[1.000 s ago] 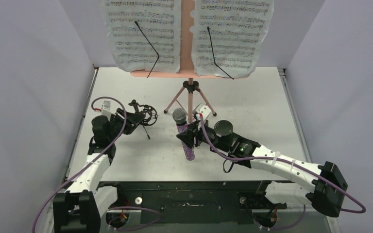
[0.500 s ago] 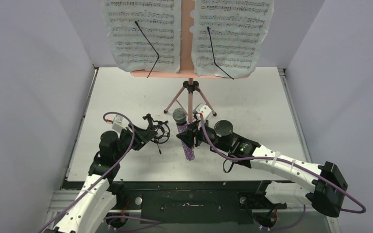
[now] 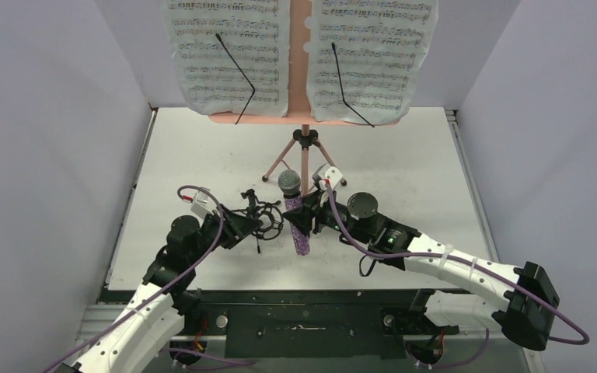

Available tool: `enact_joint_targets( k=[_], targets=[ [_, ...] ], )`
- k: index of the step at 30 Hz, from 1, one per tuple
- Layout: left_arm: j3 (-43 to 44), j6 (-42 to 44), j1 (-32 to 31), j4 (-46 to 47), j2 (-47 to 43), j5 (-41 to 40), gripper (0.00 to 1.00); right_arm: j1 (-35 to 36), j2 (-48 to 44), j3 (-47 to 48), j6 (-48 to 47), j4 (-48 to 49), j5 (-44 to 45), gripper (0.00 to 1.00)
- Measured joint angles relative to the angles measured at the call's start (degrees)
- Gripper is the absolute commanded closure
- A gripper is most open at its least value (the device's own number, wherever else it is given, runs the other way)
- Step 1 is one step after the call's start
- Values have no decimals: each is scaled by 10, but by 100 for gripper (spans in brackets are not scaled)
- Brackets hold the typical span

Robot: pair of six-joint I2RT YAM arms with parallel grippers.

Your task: Set up the instrument practice props

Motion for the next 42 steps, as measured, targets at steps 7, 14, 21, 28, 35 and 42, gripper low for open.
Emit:
enact_joint_targets(
  k=[7,14,21,28,35,42],
  targets=[
    [56,40,-38,-76,52,-22,11,0,-22,1,5,17,-3,95],
    [141,97,-40,-197,63,-81,3,0,-22,5,9,21,-6,95],
    [229,199,-40,-238,36,-153,3,0,-30,7,17,27,-19,95],
    [213,243,-40,-82,-21,-61,4,0,-31,14,17,49,-65,95],
    [196,212,-40,154,10,76,3,0,-17,23,17,55,-120,95],
    [261,195,-46,205,106,156,10,0,12,51,16,55,-164,95]
  ],
)
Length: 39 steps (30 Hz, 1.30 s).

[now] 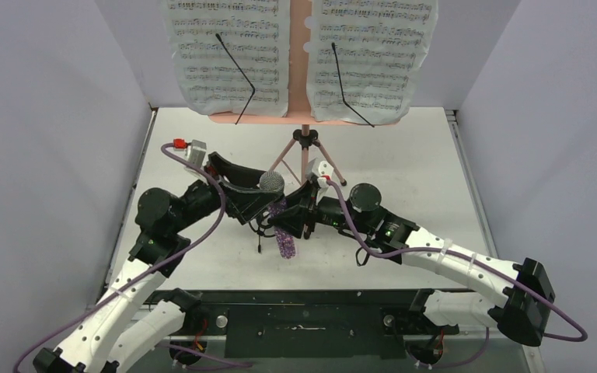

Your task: Set up the instrument practice props

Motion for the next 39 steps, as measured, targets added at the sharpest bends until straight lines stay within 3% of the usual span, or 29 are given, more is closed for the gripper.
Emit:
enact_joint_targets(
  k=[6,8,12,15,18,20,21,23,27,30,39],
  targets=[
    [13,7,-27,6,42,22,31,0,18,14,-2,-6,-20,95],
    [14,14,-34,3,52,23,42,0,18,14,-2,-10,-23,95],
    [14,31,-42,-15,59,18,52,0,18,14,-3,-13,-29,95],
    [16,42,-45,-24,59,16,68,1,18,14,-5,-17,-30,92],
    [17,50,-47,-29,58,15,89,1,18,14,-8,-19,-30,69],
    [17,55,-47,-29,57,15,100,1,18,14,-10,-21,-28,43],
    [17,60,-49,-30,56,14,100,2,18,15,-11,-21,-27,28],
    [17,75,-50,-36,52,12,100,4,18,18,-8,-24,-18,15],
    [17,111,-51,-41,35,7,100,3,15,28,-4,-26,9,0],
    [17,150,-51,-39,16,5,100,3,4,28,-2,-31,30,9],
    [33,280,-53,4,-3,41,100,3,-80,17,3,-34,96,10]
  ],
)
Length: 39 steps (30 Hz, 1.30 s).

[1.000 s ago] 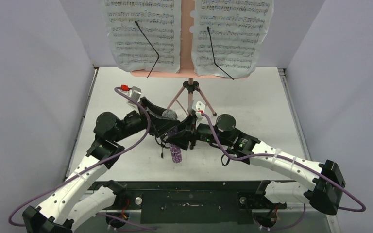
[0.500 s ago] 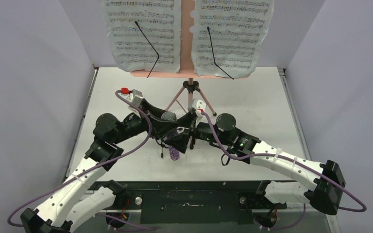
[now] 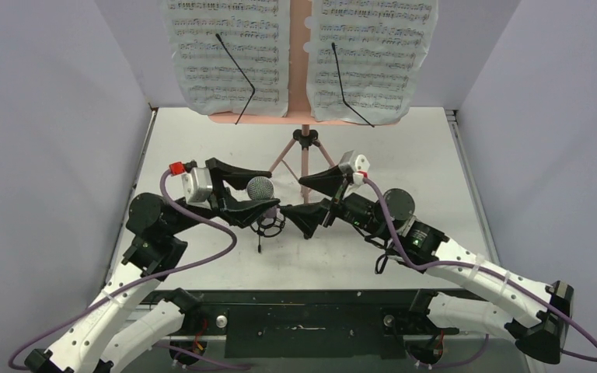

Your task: Set up the instrument practice props

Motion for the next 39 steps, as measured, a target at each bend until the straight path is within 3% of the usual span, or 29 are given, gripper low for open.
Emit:
enact_joint_targets(
  k=[7,14,26,39],
  targets=[
    [42,146,-6,-10,11,75,100,0,-65,-28,-2,-2,58,10],
    [78,217,-13,-68,27,129,100,0,-81,-34,-6,-20,94,10],
    [101,205,-25,-136,47,194,100,0,-65,-35,-6,-28,105,10],
    [101,196,-39,-163,48,200,100,0,-55,-35,-6,-36,105,10]
  ],
)
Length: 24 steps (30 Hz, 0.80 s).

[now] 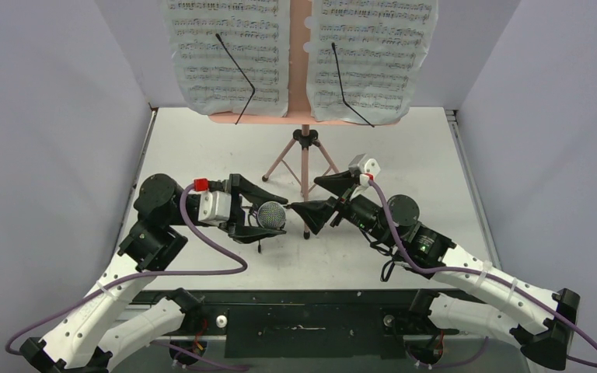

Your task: Set up the instrument practice props

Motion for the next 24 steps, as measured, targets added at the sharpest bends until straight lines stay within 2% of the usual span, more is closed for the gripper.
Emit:
enact_joint_targets(
  k=[24],
  targets=[
    [-24,59,-3,-64,-2,-42,100,0,2,0,0,-7,0,10]
  ],
)
